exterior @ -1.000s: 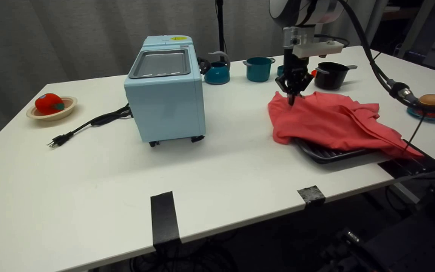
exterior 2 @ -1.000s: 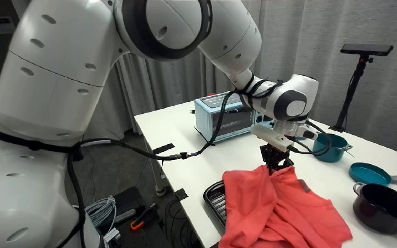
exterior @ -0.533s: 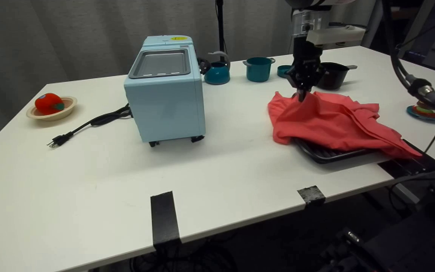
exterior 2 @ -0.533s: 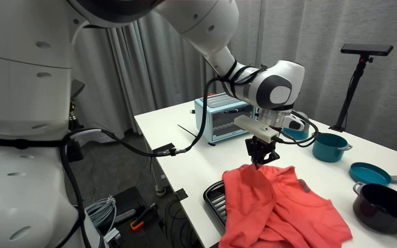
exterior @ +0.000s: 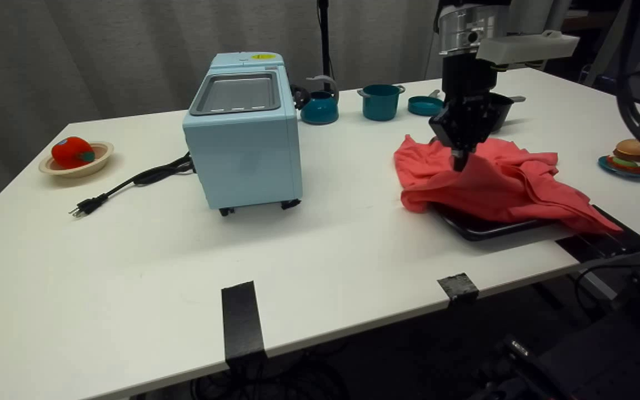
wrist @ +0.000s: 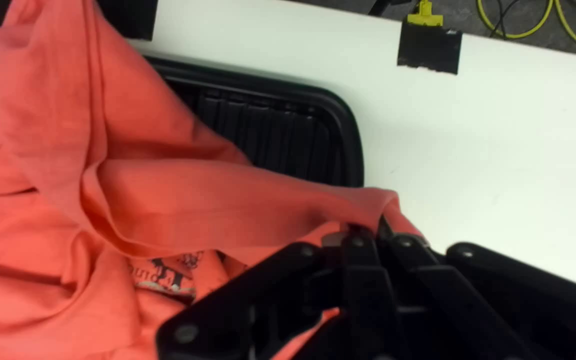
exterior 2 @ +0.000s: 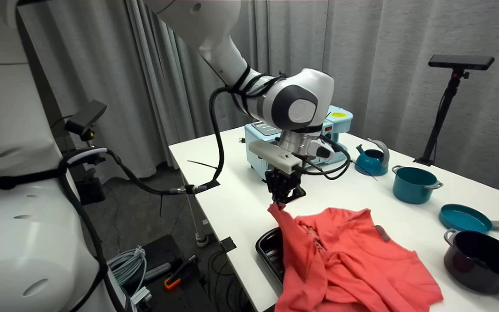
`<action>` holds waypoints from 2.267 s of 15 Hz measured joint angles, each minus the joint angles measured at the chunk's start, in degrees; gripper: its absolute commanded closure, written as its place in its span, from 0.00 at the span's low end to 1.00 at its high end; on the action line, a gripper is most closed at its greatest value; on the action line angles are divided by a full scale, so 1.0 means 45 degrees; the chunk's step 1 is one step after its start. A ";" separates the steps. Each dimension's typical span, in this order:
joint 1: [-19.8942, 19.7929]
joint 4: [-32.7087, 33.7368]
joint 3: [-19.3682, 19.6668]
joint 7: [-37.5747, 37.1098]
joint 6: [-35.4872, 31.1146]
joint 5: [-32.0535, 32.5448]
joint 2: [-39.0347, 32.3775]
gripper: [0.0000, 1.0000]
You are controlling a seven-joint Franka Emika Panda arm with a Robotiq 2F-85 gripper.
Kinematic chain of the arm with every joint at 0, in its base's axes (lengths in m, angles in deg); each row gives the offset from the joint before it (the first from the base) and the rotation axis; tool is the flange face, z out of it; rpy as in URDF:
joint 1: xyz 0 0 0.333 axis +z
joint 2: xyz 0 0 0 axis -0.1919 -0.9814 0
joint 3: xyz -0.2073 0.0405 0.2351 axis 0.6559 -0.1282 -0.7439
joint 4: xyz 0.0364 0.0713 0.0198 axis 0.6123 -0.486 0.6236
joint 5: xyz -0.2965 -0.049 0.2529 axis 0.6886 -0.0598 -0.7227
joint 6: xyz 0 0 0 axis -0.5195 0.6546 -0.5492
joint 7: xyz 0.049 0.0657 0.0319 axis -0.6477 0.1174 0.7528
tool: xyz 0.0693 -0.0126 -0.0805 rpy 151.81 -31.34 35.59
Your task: Spread the clothe
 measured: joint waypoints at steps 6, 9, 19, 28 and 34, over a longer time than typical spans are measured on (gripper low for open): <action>0.0636 -0.1606 -0.0460 0.0003 0.0000 -0.1636 0.1550 0.99; 0.0811 -0.2084 -0.0482 0.0113 0.0000 -0.2529 0.2019 0.99; 0.0869 -0.3022 -0.0469 0.1174 0.0000 -0.4982 0.3004 0.71; 0.0725 -0.3109 0.0379 0.1256 0.0011 -0.4470 0.4428 0.11; -0.0114 -0.2723 0.1192 0.0846 0.0032 -0.1921 0.5842 0.00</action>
